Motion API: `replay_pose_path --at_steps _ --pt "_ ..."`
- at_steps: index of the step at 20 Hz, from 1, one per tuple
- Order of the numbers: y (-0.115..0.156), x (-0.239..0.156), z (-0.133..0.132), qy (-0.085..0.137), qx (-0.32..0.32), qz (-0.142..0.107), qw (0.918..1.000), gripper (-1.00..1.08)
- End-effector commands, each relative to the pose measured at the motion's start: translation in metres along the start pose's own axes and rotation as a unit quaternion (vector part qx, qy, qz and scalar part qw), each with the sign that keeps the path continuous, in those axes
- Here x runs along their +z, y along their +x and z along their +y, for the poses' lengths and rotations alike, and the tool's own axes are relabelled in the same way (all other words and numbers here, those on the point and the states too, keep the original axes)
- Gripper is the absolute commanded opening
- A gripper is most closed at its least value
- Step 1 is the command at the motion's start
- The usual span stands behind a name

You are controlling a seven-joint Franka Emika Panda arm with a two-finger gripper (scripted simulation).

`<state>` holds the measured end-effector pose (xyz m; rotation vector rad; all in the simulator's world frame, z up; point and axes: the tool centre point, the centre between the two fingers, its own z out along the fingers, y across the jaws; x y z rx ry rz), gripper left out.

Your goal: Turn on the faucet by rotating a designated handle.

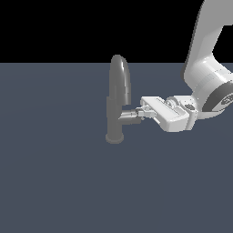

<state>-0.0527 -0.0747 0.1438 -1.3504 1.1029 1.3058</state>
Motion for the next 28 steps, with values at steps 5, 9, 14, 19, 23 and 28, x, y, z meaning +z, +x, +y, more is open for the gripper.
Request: replay_pose_path --at_steps 5,9,14,19,23,28 --pt "0.048 -0.001 0.020 0.003 0.015 -0.003 0.9999 -1.00" --pt "0.037 0.000 0.010 -0.001 0.000 -0.003 1.0000 -1.00" --pt "0.056 0.000 0.005 0.000 0.005 -0.003 1.0000 -1.00" --pt "0.075 -0.001 0.000 0.001 0.009 -0.003 0.9999 -1.00" --pt "0.089 -0.001 -0.004 0.002 0.013 -0.003 0.9999 -1.00" --pt "0.077 -0.017 -0.011 0.008 -0.001 0.003 1.0000 -1.00"
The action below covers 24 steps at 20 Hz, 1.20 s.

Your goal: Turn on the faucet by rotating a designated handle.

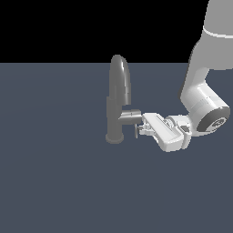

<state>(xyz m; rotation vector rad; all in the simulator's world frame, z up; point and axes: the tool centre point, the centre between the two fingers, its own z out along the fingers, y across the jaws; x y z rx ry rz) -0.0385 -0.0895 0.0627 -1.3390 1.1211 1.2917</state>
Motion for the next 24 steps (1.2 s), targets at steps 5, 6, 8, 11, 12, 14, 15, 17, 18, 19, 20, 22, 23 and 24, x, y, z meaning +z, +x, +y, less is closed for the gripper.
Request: replay_pose_path --at_steps 5,6,8,11,12,14,15,17,18,19,20,22,23,24 --pt "0.004 0.003 -0.014 -0.003 0.001 -0.001 1.0000 -1.00" --pt "0.005 0.004 -0.016 -0.003 0.001 -0.002 1.0000 -1.00" --pt "0.008 0.006 -0.020 -0.003 0.003 -0.002 1.0000 -1.00" --pt "0.013 0.008 -0.027 -0.004 0.005 -0.003 1.0000 -1.00" --pt "0.014 0.008 -0.029 -0.004 0.006 -0.003 1.0000 -1.00" --pt "0.017 0.009 -0.033 -0.005 0.007 -0.004 1.0000 -1.00" --pt "0.019 0.010 -0.035 -0.005 0.008 -0.004 0.9999 -1.00" --pt "0.022 0.011 -0.040 -0.005 0.009 -0.004 0.9999 -1.00" --pt "0.023 0.012 -0.042 -0.005 0.010 -0.005 0.9999 -1.00" --pt "0.024 0.013 -0.044 -0.006 0.011 -0.005 0.9999 -1.00" --pt "0.026 0.013 -0.045 -0.006 0.011 -0.005 0.9999 -1.00" --pt "0.029 0.014 -0.049 -0.006 0.013 -0.006 0.9999 -1.00" --pt "0.030 0.015 -0.051 -0.006 0.013 -0.006 0.9999 -1.00" --pt "0.030 0.015 -0.051 -0.006 0.013 -0.006 0.9999 -1.00"
